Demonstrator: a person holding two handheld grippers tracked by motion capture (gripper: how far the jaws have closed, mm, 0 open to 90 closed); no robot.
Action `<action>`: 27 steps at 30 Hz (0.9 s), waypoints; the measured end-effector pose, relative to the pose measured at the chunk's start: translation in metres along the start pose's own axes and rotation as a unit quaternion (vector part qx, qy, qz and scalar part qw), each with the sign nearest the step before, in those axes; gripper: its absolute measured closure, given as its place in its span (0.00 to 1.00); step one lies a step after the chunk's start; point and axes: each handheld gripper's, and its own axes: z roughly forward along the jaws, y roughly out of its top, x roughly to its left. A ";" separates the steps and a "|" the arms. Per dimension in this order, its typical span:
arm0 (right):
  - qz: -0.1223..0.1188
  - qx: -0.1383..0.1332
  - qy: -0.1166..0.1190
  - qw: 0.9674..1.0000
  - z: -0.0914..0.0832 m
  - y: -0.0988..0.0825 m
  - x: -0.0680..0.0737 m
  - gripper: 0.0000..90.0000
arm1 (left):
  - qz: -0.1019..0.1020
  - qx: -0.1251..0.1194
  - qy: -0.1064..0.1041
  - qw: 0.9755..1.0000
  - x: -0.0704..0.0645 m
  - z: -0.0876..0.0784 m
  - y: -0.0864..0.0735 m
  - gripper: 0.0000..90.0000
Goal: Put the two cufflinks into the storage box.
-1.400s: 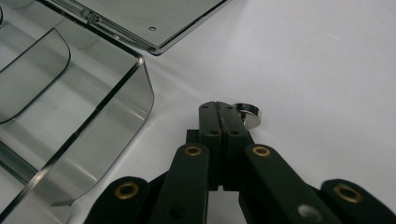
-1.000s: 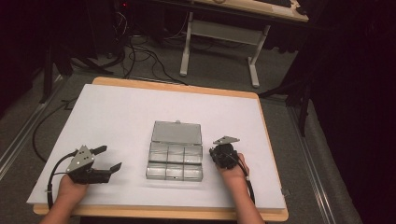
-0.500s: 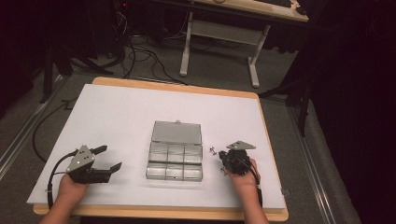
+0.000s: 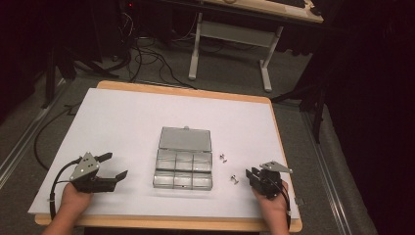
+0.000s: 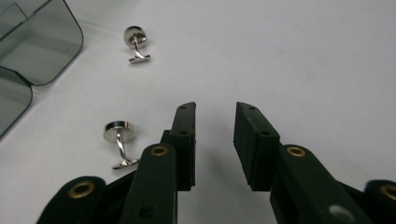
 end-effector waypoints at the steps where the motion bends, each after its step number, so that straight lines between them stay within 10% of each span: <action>1: 0.000 0.003 -0.005 1.000 0.000 -0.001 -0.001 0.76 | 0.000 0.000 -0.001 1.000 0.000 0.000 0.000 0.17; 27: -0.008 0.039 0.005 0.999 0.005 0.006 0.004 0.69 | 0.006 -0.006 -0.006 1.000 -0.001 -0.002 -0.001 0.17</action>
